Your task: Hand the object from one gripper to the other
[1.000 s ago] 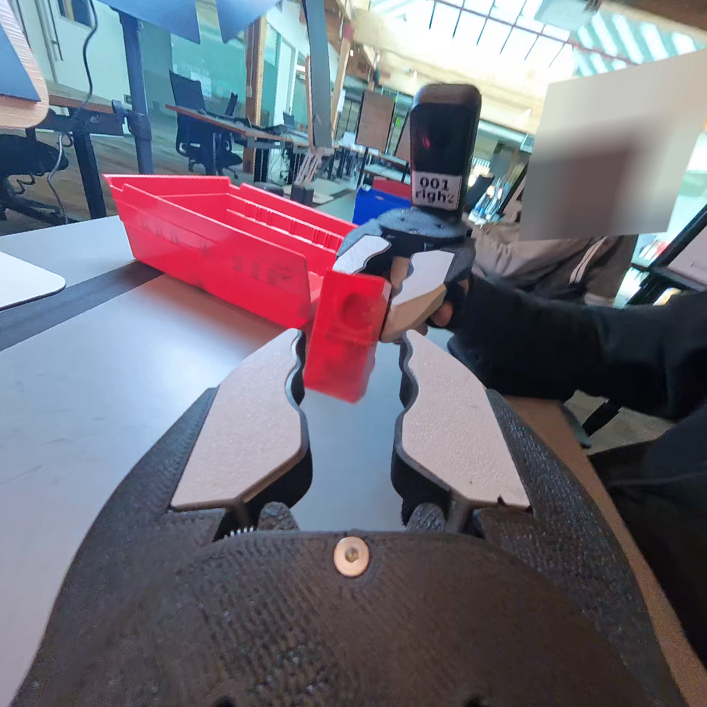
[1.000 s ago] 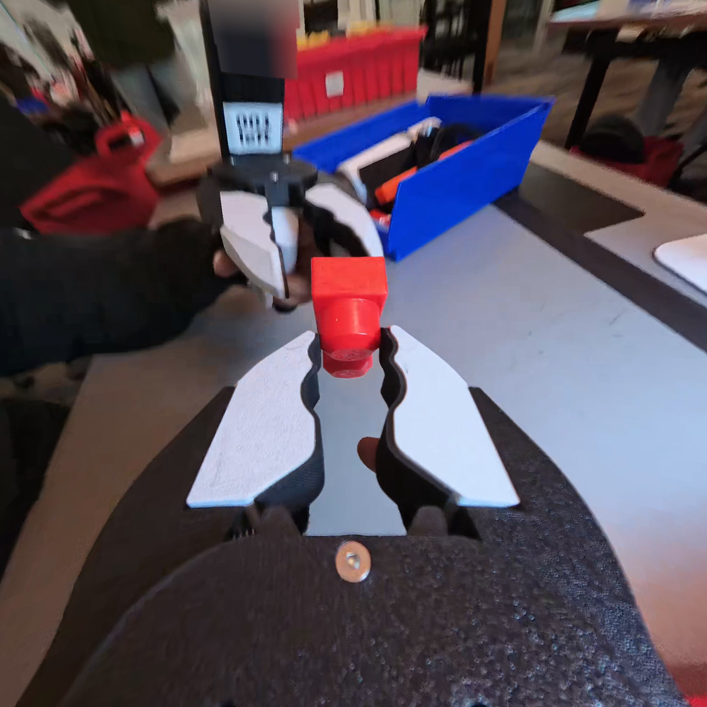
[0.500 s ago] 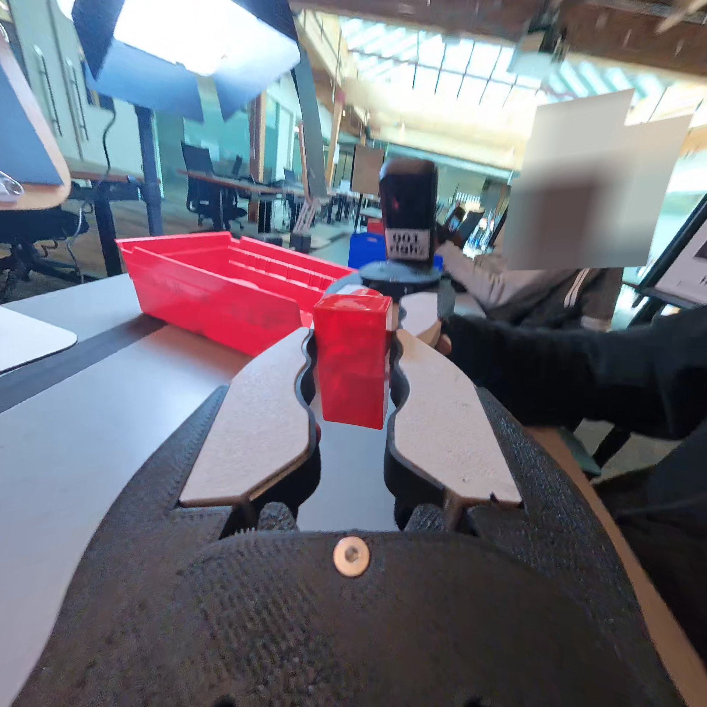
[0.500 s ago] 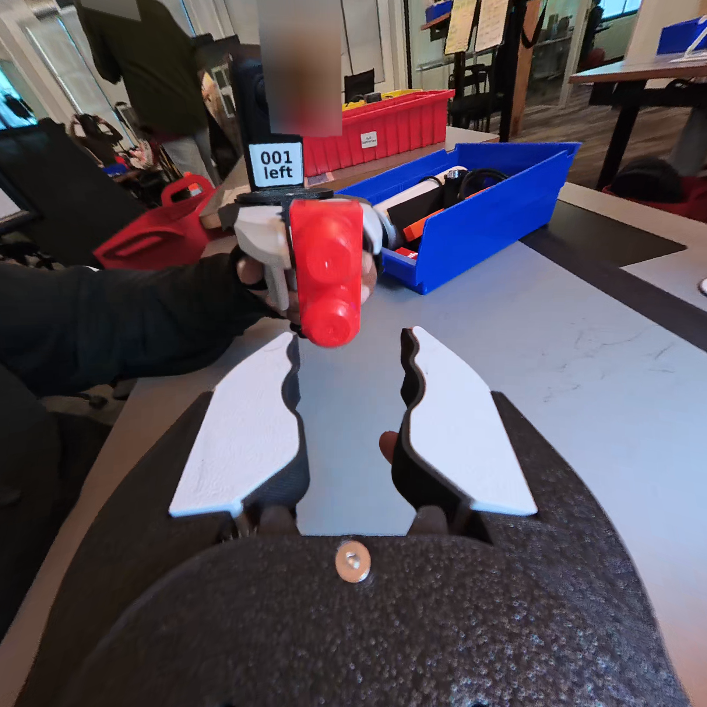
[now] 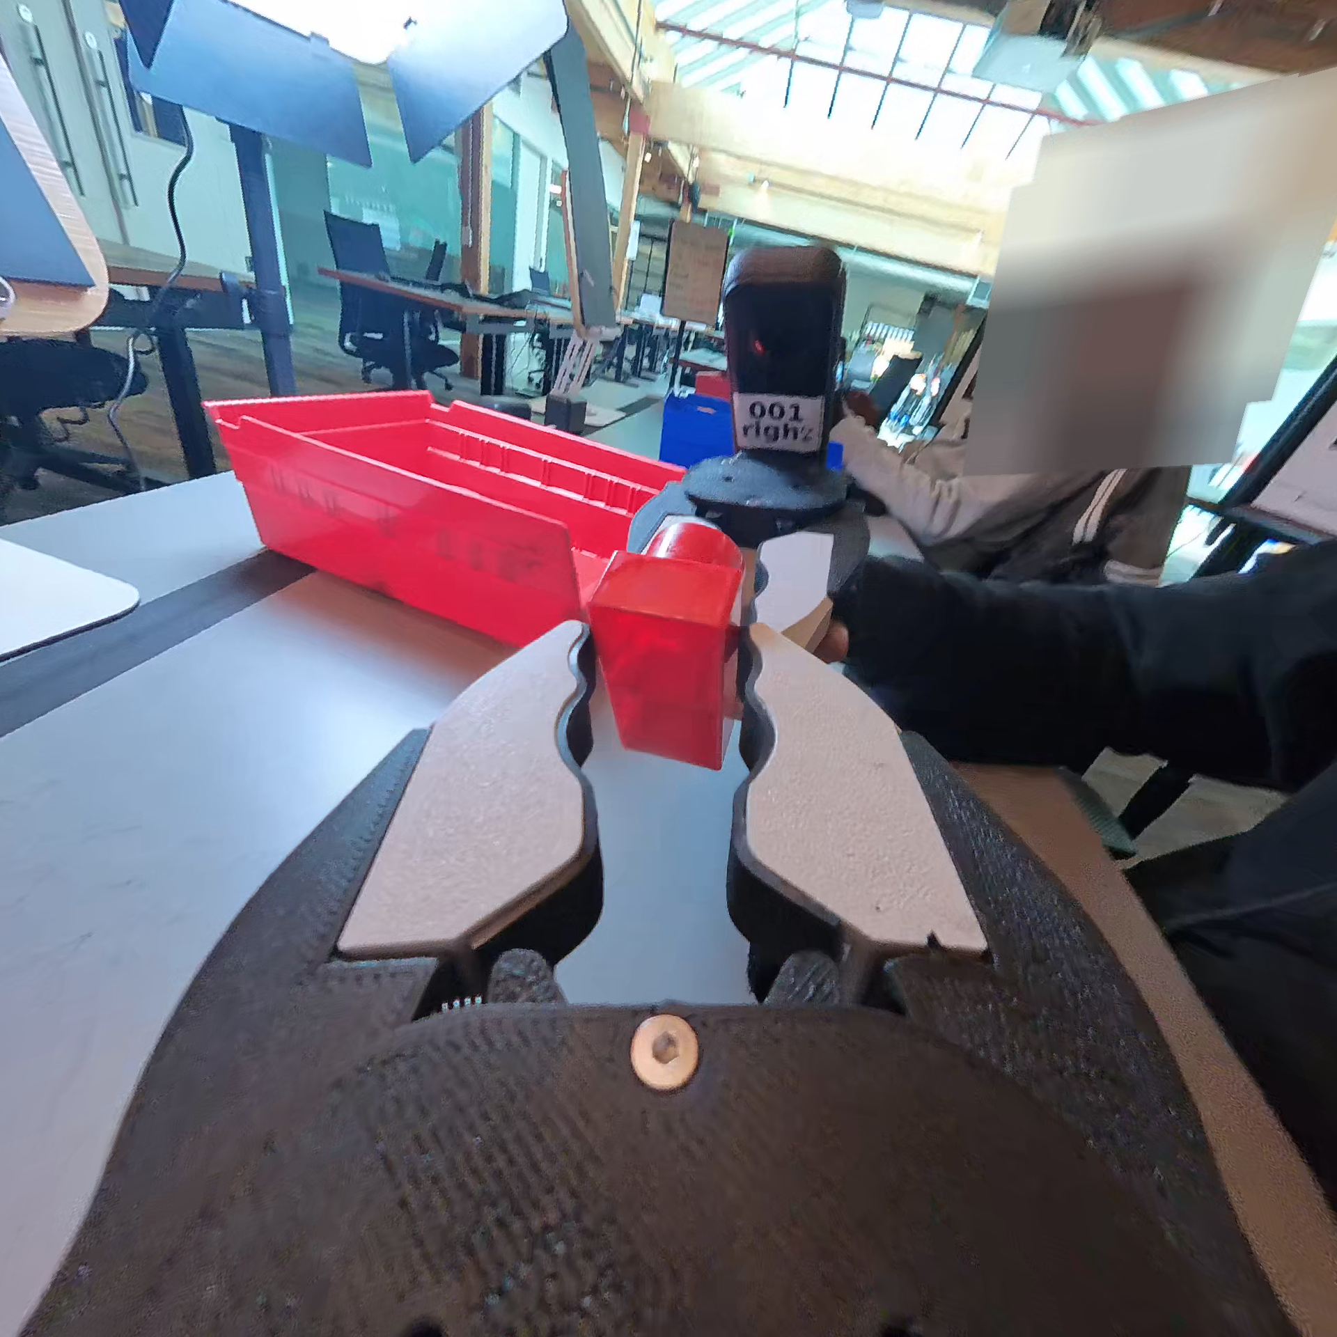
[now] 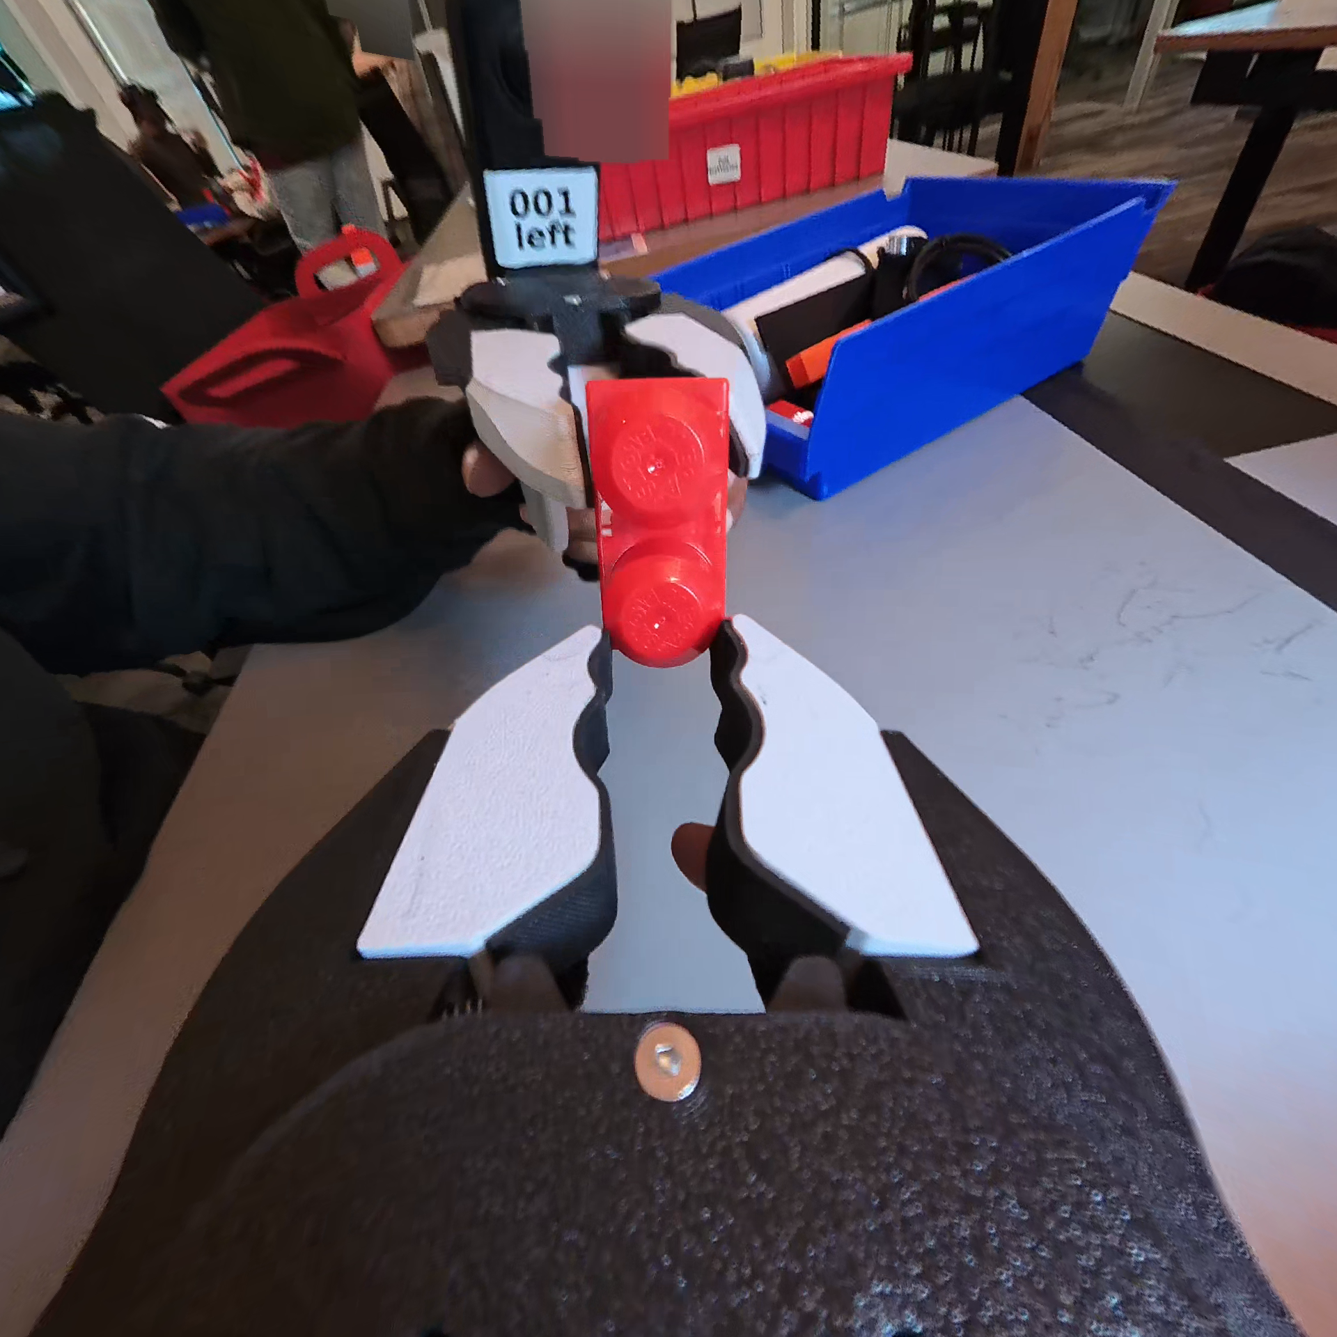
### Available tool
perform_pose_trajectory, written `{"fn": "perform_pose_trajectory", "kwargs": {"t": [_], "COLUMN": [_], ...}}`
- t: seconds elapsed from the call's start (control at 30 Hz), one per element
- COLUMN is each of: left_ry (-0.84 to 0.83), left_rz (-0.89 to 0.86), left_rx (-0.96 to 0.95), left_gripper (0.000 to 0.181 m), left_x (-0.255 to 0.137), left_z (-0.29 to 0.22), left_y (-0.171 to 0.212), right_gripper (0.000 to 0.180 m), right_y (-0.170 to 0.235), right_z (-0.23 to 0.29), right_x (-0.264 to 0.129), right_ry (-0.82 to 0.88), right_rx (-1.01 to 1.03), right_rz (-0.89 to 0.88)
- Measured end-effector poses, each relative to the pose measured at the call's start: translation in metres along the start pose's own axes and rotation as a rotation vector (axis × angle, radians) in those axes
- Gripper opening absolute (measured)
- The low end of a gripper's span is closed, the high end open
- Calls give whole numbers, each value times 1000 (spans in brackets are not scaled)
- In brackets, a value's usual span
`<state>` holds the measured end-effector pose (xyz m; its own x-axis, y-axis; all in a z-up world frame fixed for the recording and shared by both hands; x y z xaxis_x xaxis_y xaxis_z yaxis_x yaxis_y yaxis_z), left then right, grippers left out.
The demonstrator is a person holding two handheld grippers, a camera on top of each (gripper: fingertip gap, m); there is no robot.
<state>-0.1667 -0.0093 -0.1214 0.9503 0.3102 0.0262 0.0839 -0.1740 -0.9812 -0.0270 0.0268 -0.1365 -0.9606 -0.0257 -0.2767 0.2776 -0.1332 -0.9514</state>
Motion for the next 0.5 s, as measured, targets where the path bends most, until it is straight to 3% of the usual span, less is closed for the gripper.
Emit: {"fn": "perform_pose_trajectory", "kwargs": {"t": [0.13,0.27,0.4,0.5], "left_ry": [-49,-85,-97,-71], "left_rz": [144,324,520,559], "left_rx": [58,156,234,230], "left_gripper": [51,55,55,41], "left_x": [-6,-4,8,11], "left_z": [5,3,2,1], "left_y": [7,20,44,51], "right_gripper": [26,26,26,26], "right_y": [6,23,33,33], "right_z": [-8,-12,2,5], "right_x": [-4,-3,7,7], "right_ry": [88,230,173,149], "right_rx": [-73,-268,-340,-349], "right_rz": [116,339,429,422]}}
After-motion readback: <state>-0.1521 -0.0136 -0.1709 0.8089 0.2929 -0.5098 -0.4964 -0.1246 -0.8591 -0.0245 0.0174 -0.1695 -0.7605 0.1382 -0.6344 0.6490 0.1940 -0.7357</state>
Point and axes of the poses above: each gripper's, where its closed fingertips meet, x out along the fingers, y out of its underside, z = x × y across the jaws, the point moved 7 cm from there along -x, back along the fingers, and after that the axes turned 8 degrees about y, right-handed, at the moved point
